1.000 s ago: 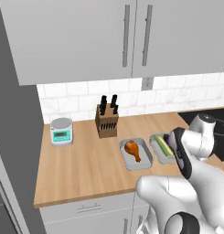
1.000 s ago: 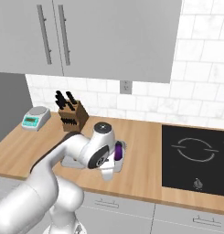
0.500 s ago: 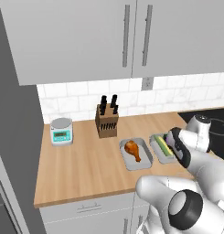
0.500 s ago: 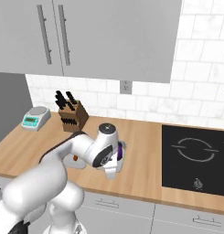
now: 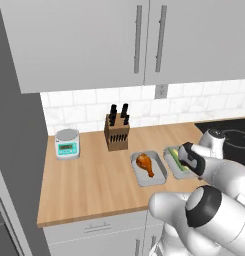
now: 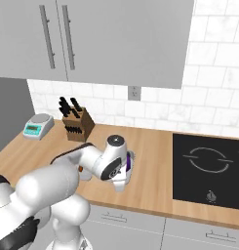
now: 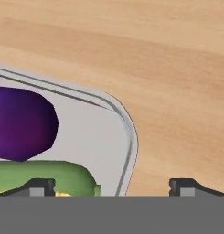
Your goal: Take the meat container that has the chicken drumstick and place it on the second highest rack of the freezer. Then take the vegetable container that has the corn and eggplant and place it on the highest rack of the freezer.
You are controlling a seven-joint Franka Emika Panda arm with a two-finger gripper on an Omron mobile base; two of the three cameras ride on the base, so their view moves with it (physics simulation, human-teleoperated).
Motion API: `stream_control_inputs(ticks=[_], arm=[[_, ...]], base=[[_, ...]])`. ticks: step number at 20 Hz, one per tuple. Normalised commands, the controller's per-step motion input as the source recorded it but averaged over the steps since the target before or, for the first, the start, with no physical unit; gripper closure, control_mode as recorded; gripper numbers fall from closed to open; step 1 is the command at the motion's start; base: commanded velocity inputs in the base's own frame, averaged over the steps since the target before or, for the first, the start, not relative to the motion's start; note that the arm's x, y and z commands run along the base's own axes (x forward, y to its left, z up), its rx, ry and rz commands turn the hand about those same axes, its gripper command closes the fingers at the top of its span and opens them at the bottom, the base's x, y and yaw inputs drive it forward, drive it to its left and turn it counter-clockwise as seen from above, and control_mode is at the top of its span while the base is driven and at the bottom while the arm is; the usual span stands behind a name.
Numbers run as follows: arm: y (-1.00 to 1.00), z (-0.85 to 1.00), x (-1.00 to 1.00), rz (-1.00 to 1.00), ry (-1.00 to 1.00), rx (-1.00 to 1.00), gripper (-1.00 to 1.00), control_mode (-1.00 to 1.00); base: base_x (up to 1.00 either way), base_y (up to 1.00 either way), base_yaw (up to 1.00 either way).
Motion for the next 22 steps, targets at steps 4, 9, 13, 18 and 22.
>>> stream_control_inputs(ticks=[4, 9, 13, 18, 22], arm=[[0.0, -0.17, 0.14, 0.0, 0.01, 0.0, 1.0, -1.0], [0.04, -0.02, 0.03, 0.0, 0.01, 0.0, 1.0, -1.0], [0.04, -0.13, -0.16, -0.02, 0.0, 0.0, 1.0, -1.0], [0.15, -0.16, -0.31, 0.0, -0.05, 0.0, 1.0, -1.0], [0.07, 0.27, -0.26, 0.01, -0.07, 0.0, 1.0, -1.0]], base=[[0.0, 0.0, 0.0], [0.0, 0.0, 0.0], [0.0, 0.0, 0.0], [0.0, 0.0, 0.0], [0.0, 0.0, 0.0]])
